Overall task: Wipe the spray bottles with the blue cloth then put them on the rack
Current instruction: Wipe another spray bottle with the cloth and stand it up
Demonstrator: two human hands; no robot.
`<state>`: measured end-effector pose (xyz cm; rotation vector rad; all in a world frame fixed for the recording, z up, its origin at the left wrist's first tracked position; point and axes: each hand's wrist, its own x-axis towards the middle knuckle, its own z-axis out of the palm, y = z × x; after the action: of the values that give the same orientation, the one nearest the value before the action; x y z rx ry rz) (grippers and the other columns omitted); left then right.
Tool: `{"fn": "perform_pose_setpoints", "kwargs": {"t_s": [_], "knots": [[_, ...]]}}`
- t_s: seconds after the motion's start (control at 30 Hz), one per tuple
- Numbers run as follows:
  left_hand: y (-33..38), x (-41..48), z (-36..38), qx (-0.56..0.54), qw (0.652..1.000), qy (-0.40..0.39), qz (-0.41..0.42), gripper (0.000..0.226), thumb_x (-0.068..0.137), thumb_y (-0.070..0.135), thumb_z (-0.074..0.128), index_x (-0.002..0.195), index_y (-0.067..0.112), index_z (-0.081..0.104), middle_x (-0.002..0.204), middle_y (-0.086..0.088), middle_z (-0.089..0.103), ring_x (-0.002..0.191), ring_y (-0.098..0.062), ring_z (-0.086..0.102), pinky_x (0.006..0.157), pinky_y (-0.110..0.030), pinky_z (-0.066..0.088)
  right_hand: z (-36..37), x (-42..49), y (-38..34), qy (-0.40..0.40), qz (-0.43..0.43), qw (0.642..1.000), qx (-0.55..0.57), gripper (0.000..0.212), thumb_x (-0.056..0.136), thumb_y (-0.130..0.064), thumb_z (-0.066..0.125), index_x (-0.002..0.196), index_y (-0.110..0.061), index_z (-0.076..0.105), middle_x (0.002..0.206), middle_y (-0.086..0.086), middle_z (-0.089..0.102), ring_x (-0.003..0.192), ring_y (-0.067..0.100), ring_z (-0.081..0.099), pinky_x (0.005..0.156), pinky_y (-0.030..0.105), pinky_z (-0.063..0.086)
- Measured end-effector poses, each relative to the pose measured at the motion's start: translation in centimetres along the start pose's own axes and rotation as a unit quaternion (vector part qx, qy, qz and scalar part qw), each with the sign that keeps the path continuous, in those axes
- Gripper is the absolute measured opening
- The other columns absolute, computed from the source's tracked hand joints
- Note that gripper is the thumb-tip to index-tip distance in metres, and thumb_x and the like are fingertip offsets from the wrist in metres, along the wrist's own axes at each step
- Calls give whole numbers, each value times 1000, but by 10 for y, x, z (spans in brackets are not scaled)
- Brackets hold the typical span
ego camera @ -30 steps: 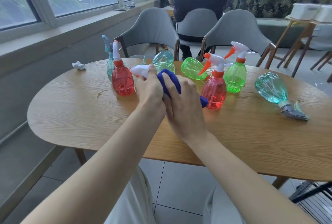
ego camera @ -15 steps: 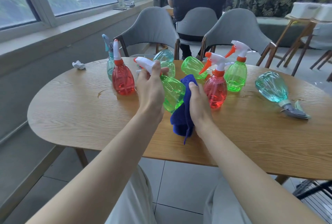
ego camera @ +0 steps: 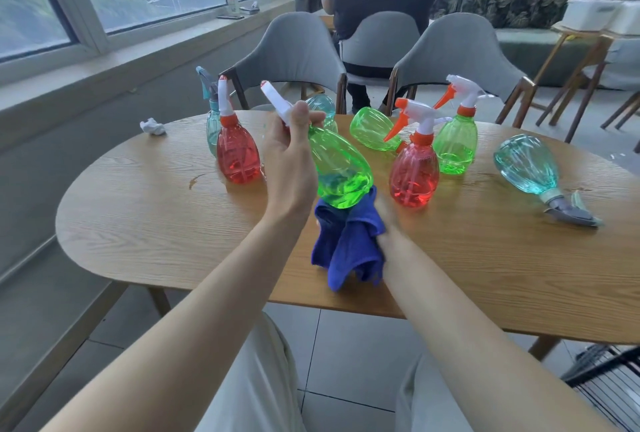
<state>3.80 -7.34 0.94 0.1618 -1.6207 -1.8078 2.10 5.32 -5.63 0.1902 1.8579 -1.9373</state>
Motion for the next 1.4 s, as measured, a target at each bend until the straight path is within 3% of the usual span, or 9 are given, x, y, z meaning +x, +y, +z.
{"fn": "perform_pose_setpoints", "kwargs": {"t_s": [0.23, 0.33, 0.43, 0.57, 0.7, 0.93, 1.07, 1.2, 1.4], "knots": [[-11, -5, -4, 63, 998, -20, 22, 43, 113, 43, 48, 105, 12, 77, 97, 15, 67, 91, 4, 58, 86, -9, 43, 17, -4, -17, 135, 11, 974, 183, 30, 97, -22, 42, 68, -18, 48, 65, 4, 50, 55, 22, 49, 64, 34, 54], [-11, -7, -2, 68, 997, -28, 9, 39, 112, 42, 50, 106, 14, 77, 96, 14, 69, 87, 3, 57, 82, -10, 44, 15, -8, -15, 148, -36, 984, 89, 23, 90, -37, 44, 85, -21, 61, 89, 2, 61, 83, 25, 57, 83, 38, 55], [-11, -10, -2, 76, 995, -64, -1, 36, 111, 37, 55, 110, 8, 75, 88, 22, 72, 84, 9, 60, 79, -7, 44, 11, -12, -21, 158, -152, 975, -29, 24, 106, -27, 42, 98, -14, 61, 87, -4, 53, 83, 18, 49, 72, 35, 38], [-16, -13, -4, 78, 993, -88, -10, 40, 110, 35, 58, 102, -3, 68, 83, 0, 60, 73, -6, 48, 68, -20, 40, 20, -26, -37, 84, -288, 943, -141, 26, 108, -32, 42, 102, -30, 68, 101, -2, 65, 90, 16, 62, 79, 37, 46], [-10, -11, -3, 75, 991, -93, -54, 33, 112, 31, 53, 104, 3, 68, 85, 6, 61, 74, -2, 53, 70, -17, 44, 23, -28, -28, 67, -359, 919, -150, 21, 105, -34, 47, 108, -40, 67, 109, -8, 62, 101, 17, 64, 87, 40, 53], [-13, -17, -10, 100, 970, -209, -77, 29, 107, 12, 40, 113, 4, 67, 114, -8, 73, 97, -3, 63, 82, -11, 48, 10, -4, -34, 67, -284, 945, -149, 31, 110, -36, 42, 128, -35, 68, 116, -4, 68, 103, 12, 65, 86, 33, 47], [-24, -19, -6, 151, 954, -251, -58, 31, 114, 22, 39, 118, -1, 60, 122, -20, 67, 107, -24, 63, 102, -46, 51, 4, 0, -35, 82, -254, 959, -101, 37, 112, -36, 40, 143, -36, 60, 128, -11, 68, 119, 12, 63, 98, 34, 50], [-24, -19, -6, 156, 958, -229, -80, 51, 114, 31, 49, 162, 15, 41, 161, 3, 49, 145, -4, 45, 120, -28, 39, 6, -7, -40, 100, -302, 948, 11, 30, 111, -25, 43, 109, -31, 72, 104, -7, 72, 92, 8, 65, 83, 30, 51], [-26, -21, -6, 144, 958, -229, -100, 52, 99, 14, 59, 147, 22, 44, 129, 6, 66, 106, 1, 65, 92, -23, 51, 9, -7, -46, 75, -264, 962, -9, 38, 103, -17, 45, 66, -23, 44, 60, -6, 39, 55, 14, 35, 54, 33, 29]]}}
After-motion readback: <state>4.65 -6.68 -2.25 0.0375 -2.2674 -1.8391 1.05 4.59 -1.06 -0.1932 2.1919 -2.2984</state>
